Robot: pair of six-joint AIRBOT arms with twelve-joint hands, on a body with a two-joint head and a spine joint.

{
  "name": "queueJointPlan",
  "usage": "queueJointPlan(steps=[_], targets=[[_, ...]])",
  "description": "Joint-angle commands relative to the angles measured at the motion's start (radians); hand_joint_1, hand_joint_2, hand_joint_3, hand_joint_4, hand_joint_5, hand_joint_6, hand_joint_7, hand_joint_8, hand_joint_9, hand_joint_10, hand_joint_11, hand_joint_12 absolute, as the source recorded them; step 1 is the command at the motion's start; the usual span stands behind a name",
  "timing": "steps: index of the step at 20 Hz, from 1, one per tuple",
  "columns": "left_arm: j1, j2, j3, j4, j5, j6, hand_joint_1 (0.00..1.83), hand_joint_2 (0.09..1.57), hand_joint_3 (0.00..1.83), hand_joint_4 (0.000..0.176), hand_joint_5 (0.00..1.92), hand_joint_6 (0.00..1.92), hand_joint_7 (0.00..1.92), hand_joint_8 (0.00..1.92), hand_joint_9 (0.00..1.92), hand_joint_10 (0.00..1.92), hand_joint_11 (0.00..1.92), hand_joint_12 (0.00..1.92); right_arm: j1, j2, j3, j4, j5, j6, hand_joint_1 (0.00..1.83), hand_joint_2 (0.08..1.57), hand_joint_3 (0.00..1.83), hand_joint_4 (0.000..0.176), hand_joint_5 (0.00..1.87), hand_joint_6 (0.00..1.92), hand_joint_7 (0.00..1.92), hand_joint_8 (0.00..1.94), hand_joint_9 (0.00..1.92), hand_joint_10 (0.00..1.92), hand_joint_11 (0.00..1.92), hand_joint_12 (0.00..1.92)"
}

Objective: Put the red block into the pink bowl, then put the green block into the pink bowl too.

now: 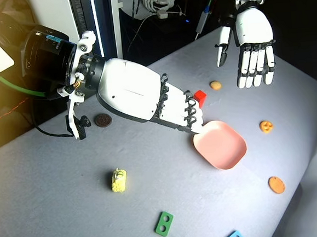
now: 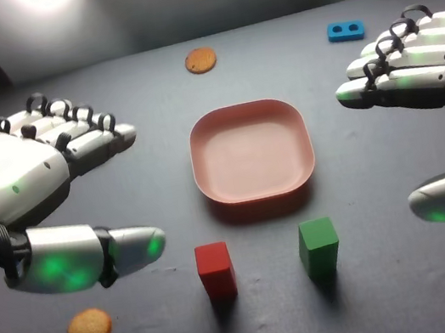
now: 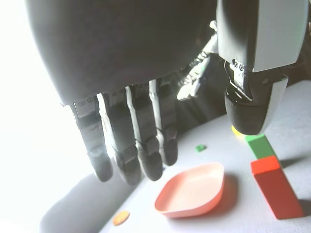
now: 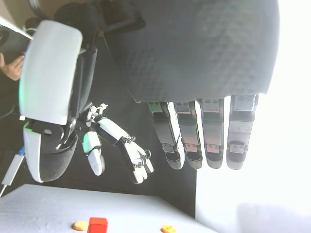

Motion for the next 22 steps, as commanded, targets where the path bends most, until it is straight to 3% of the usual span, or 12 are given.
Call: queueJointPlan(steps=[1, 3, 5, 6, 10, 11, 13, 15, 17, 18, 22], targets=[[-0.01, 0.012, 0.001, 0.001, -0.095, 0.002, 0.0, 1.09, 0.01, 0.0, 0.14, 0.0, 0.12, 0.0, 0.08, 0.0, 0.03, 0.05, 0.006, 0.009, -0.002, 0.014, 0.103, 0.0, 0.0, 1.05, 0.04, 0.0, 0.08, 0.01, 0.03, 0.01, 0.0, 0.0, 0.01, 0.01], [-0.011, 0.012, 0.002, -0.005, -0.095, 0.002, 0.0, 1.1, 0.01, 0.0, 0.11, 0.0, 0.11, 0.0, 0.09, 0.0, 0.02, 0.05, 0.006, 0.009, -0.002, 0.014, 0.103, -0.001, 0.0, 1.06, 0.01, 0.0, 0.08, 0.0, 0.04, 0.0, 0.0, 0.0, 0.01, 0.02], [-0.011, 0.011, 0.0, -0.006, -0.095, 0.003, 0.0, 1.11, 0.0, 0.0, 0.17, 0.0, 0.16, 0.0, 0.13, 0.0, 0.0, 0.22, 0.006, 0.009, -0.002, 0.014, 0.103, -0.001, 0.0, 1.08, 0.02, 0.0, 0.08, 0.0, 0.05, 0.0, 0.01, 0.0, 0.03, 0.03], [-0.01, 0.011, -0.003, -0.006, -0.089, 0.005, 0.0, 1.12, 0.0, 0.0, 0.14, 0.0, 0.13, 0.0, 0.08, 0.0, 0.0, 0.12, 0.004, 0.009, -0.002, 0.014, 0.103, -0.001, 0.0, 1.08, 0.02, 0.0, 0.09, 0.0, 0.05, 0.0, 0.01, 0.0, 0.02, 0.03], [-0.009, 0.011, -0.013, -0.006, -0.063, 0.013, 0.0, 1.11, 0.0, 0.0, 0.21, 0.0, 0.2, 0.0, 0.16, 0.0, 0.0, 0.3, 0.004, 0.009, -0.002, 0.014, 0.099, -0.008, 0.0, 1.08, 0.01, 0.0, 0.07, 0.0, 0.04, 0.0, 0.0, 0.0, 0.0, 0.04], [-0.01, 0.008, -0.015, -0.017, -0.064, 0.017, 0.0, 1.1, 0.0, 0.0, 0.17, 0.0, 0.14, 0.0, 0.1, 0.0, 0.0, 0.16, 0.004, 0.009, -0.002, 0.014, 0.099, -0.008, 0.0, 1.07, 0.01, 0.0, 0.09, 0.01, 0.05, 0.01, 0.01, 0.0, 0.02, 0.05], [-0.012, -0.005, -0.025, -0.093, -0.09, 0.065, 0.0, 1.11, 0.0, 0.0, 0.15, 0.0, 0.13, 0.0, 0.08, 0.0, 0.0, 0.16, 0.004, 0.01, -0.003, 0.014, 0.099, -0.008, 0.0, 1.08, 0.0, 0.0, 0.13, 0.0, 0.1, 0.0, 0.05, 0.0, 0.0, 0.16], [-0.031, -0.031, -0.023, -0.14, -0.099, 0.12, 0.0, 1.09, 0.0, 0.0, 0.21, 0.0, 0.17, 0.0, 0.13, 0.0, 0.0, 0.21, 0.004, 0.01, -0.004, 0.014, 0.098, -0.008, 0.0, 1.08, 0.0, 0.0, 0.08, 0.0, 0.04, 0.0, 0.0, 0.0, 0.0, 0.01], [-0.055, -0.066, -0.015, -0.219, -0.081, 0.212, 0.0, 1.06, 0.0, 0.0, 0.21, 0.0, 0.17, 0.0, 0.11, 0.0, 0.0, 0.12, 0.003, 0.01, -0.004, 0.014, 0.097, -0.008, 0.0, 1.09, 0.0, 0.0, 0.11, 0.01, 0.07, 0.01, 0.0, 0.0, 0.0, 0.0], [-0.059, -0.09, -0.006, -0.231, -0.078, 0.219, 0.0, 1.05, 0.0, 0.0, 0.18, 0.0, 0.13, 0.0, 0.07, 0.0, 0.0, 0.02, 0.003, 0.01, -0.004, 0.014, 0.097, -0.009, 0.0, 1.09, 0.0, 0.0, 0.08, 0.0, 0.05, 0.0, 0.0, 0.0, 0.0, 0.0], [-0.04, -0.17, -0.016, -0.311, -0.187, 0.285, 0.13, 1.05, 0.0, 0.0, 0.14, 0.0, 0.09, 0.0, 0.03, 0.0, 0.0, 0.0, 0.003, 0.01, -0.004, 0.014, 0.097, -0.014, 0.0, 1.09, 0.0, 0.0, 0.1, 0.0, 0.06, 0.01, 0.0, 0.0, 0.0, 0.0]])
